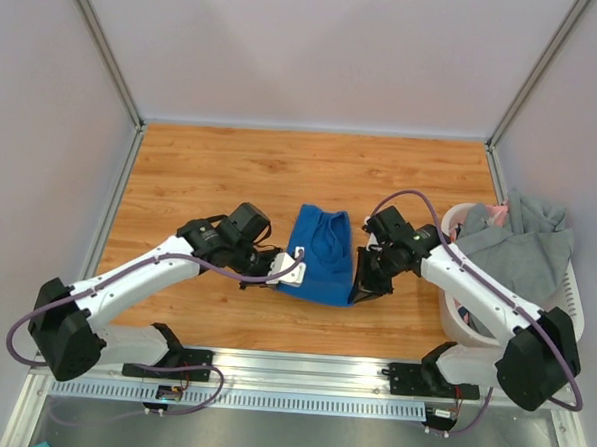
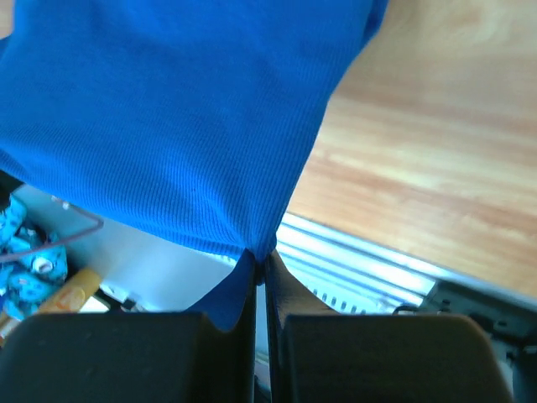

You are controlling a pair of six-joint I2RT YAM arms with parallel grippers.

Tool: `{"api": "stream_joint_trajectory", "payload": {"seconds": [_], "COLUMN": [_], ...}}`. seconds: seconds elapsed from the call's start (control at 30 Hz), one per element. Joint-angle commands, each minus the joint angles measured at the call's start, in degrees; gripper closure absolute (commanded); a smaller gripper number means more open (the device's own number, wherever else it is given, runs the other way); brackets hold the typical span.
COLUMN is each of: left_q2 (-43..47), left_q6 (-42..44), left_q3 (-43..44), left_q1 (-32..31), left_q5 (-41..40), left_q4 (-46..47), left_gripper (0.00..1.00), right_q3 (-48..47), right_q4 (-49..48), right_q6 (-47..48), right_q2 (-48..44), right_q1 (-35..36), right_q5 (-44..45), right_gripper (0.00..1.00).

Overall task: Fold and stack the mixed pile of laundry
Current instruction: Fold the tank top.

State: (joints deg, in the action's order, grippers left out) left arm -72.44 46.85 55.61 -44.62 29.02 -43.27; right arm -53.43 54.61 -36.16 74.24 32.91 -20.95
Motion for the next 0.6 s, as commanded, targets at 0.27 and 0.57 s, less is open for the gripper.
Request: {"api": "stream_joint_trajectory", "payload": {"seconds": [0.27, 0.57], "left_q2": [4.08, -14.19], "left_q6": [-12.3, -18.37], "left_q3": [5.64, 16.7], "left_q1": [4.62, 14.82], "left_q5": [14.49, 12.04], "left_q4": [-15.02, -6.23], "left_gripper": [1.0, 1.0], "right_q3": [-9.06, -12.83], "right_q4": [13.68, 5.07], "right_q6": [-1.2, 1.97], "right_q2": [-1.74, 10.2], "right_q1": [2.18, -7.84], "right_q5": [-6.38, -6.12], "right_gripper": [1.0, 1.0]}}
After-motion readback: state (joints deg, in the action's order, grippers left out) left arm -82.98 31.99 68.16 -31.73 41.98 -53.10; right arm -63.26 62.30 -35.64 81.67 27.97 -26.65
